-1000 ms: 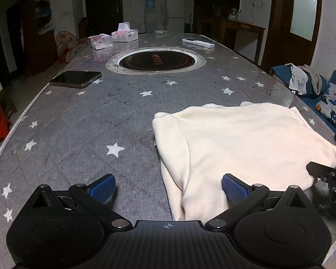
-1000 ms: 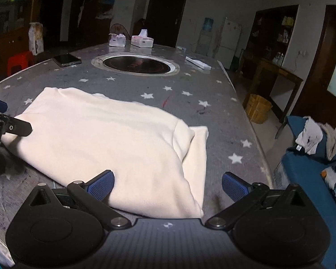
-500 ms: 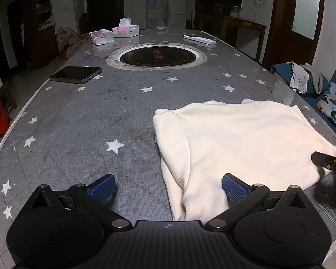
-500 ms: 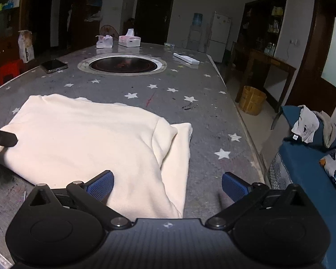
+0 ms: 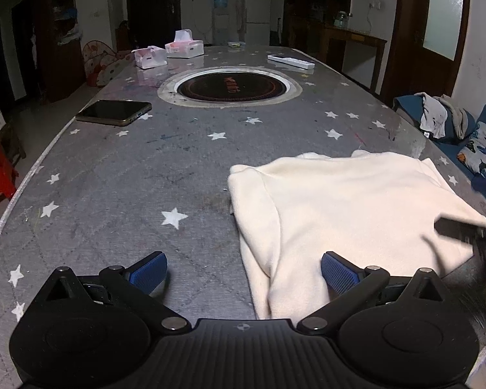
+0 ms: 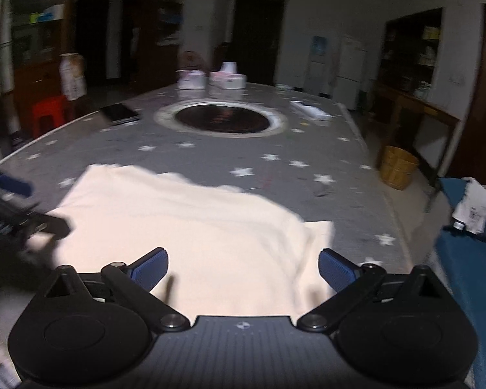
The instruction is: Fold clothes
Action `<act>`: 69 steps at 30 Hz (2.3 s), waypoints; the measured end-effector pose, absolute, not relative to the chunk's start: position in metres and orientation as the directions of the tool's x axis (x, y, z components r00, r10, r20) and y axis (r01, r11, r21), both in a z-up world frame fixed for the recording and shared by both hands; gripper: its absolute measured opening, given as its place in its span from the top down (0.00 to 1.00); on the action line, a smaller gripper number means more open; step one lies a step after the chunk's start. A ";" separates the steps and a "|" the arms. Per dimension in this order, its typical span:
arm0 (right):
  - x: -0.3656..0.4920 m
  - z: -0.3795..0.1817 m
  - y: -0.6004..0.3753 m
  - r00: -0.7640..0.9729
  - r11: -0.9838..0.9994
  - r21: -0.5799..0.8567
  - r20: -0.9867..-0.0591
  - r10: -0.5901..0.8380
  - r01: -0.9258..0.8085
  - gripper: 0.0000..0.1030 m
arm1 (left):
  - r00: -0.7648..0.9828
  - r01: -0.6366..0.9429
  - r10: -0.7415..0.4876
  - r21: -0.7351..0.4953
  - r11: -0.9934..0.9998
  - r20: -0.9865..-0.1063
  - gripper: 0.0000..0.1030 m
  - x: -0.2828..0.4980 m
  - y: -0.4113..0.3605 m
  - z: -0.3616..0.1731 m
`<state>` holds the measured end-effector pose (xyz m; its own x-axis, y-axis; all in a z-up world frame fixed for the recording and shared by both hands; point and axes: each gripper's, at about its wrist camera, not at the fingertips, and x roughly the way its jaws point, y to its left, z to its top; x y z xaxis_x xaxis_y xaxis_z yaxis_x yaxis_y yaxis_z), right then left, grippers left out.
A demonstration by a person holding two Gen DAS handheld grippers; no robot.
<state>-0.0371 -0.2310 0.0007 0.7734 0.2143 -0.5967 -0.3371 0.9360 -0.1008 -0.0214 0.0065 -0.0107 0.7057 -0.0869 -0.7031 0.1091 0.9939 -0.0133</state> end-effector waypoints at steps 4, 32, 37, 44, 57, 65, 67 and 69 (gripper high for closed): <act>-0.048 -0.001 -0.220 0.756 0.912 -0.114 -0.605 0.250 -0.393 0.07 | 0.710 0.096 -0.081 -0.018 0.995 -0.700 0.00 -0.025 0.013 -0.009; -0.007 0.014 -0.225 0.714 0.909 0.017 -0.613 0.338 -0.416 0.40 | 0.727 0.114 -0.065 0.027 0.993 -0.684 0.00 -0.019 0.000 0.007; 0.012 0.010 -0.222 0.691 0.905 0.051 -0.628 0.358 -0.423 0.43 | 0.725 0.122 -0.068 0.030 0.992 -0.686 0.00 -0.009 -0.003 0.007; 0.031 -0.003 -0.224 0.667 0.911 0.080 -0.656 0.353 -0.404 0.47 | 0.725 0.141 -0.076 0.040 0.989 -0.685 0.00 0.002 -0.008 0.007; 0.044 -0.007 -0.237 0.673 0.925 0.114 -0.655 0.343 -0.361 0.53 | 0.734 0.184 -0.124 0.019 0.983 -0.668 0.18 0.028 -0.012 0.010; 0.056 -0.005 -0.244 0.689 0.934 0.129 -0.643 0.335 -0.334 0.54 | 0.713 0.238 -0.173 0.002 0.971 -0.679 0.38 0.051 -0.024 0.004; 0.059 -0.004 -0.241 0.687 0.930 0.137 -0.639 0.347 -0.342 0.56 | 0.708 0.245 -0.178 0.001 0.969 -0.683 0.41 0.056 -0.026 0.001; 0.063 -0.004 -0.239 0.684 0.925 0.143 -0.635 0.358 -0.351 0.57 | 0.706 0.250 -0.182 0.000 0.968 -0.684 0.42 0.060 -0.028 -0.001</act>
<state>0.0627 -0.2385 -0.0039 0.6843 0.3576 -0.6355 -0.3509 0.9254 0.1430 0.0599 -0.0277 -0.0007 0.7061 -0.1824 -0.6842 0.2500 0.9682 -0.0001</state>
